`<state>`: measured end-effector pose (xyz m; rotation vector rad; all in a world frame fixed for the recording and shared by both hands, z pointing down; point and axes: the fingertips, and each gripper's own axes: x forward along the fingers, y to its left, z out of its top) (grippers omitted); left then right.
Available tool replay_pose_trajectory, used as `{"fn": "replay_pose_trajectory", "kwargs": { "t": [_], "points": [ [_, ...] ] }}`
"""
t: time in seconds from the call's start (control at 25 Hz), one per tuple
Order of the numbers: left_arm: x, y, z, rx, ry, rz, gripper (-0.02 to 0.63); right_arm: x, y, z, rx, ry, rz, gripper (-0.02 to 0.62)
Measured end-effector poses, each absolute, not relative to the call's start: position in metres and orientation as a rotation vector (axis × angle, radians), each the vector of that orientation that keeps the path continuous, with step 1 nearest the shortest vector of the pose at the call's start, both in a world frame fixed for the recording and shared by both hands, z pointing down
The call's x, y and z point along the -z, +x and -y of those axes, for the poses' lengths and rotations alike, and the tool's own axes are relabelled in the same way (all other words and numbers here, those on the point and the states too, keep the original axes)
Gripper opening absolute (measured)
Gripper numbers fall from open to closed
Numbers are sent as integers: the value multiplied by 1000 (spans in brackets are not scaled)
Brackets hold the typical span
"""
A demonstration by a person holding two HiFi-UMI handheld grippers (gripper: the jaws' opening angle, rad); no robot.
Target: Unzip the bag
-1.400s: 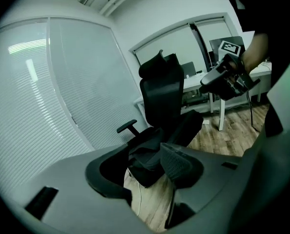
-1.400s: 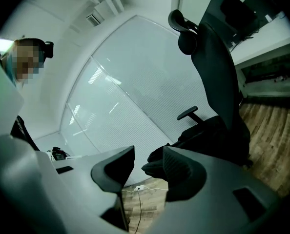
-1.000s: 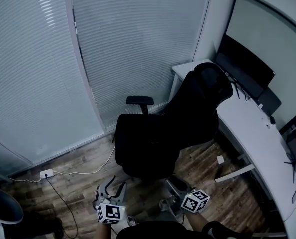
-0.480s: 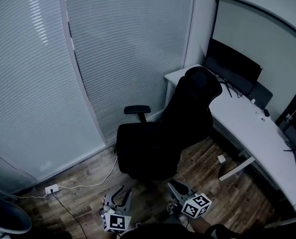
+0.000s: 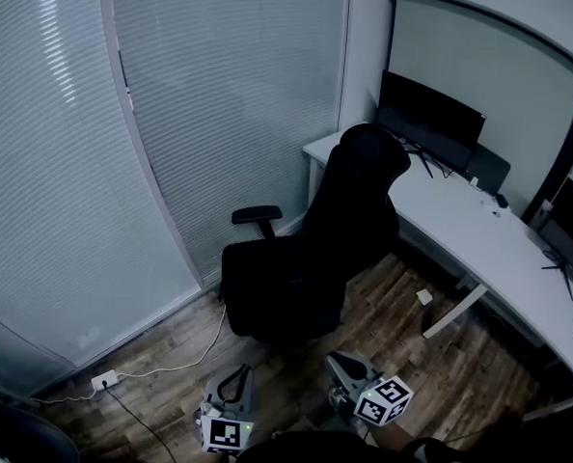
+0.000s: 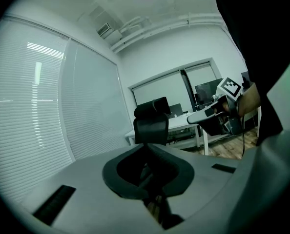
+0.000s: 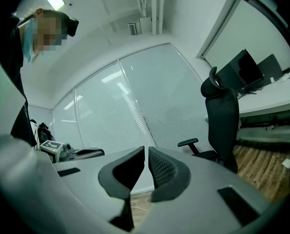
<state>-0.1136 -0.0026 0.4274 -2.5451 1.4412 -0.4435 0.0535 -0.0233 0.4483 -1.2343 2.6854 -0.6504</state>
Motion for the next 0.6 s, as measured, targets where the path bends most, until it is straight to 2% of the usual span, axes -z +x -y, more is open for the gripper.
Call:
{"fn": "replay_pose_trajectory", "kwargs": {
  "t": [0.6],
  "points": [
    [-423, -112, -27, 380, -2607, -1380, 20, -445, 52, -10, 611, -1336, -2686, 44]
  ]
}}
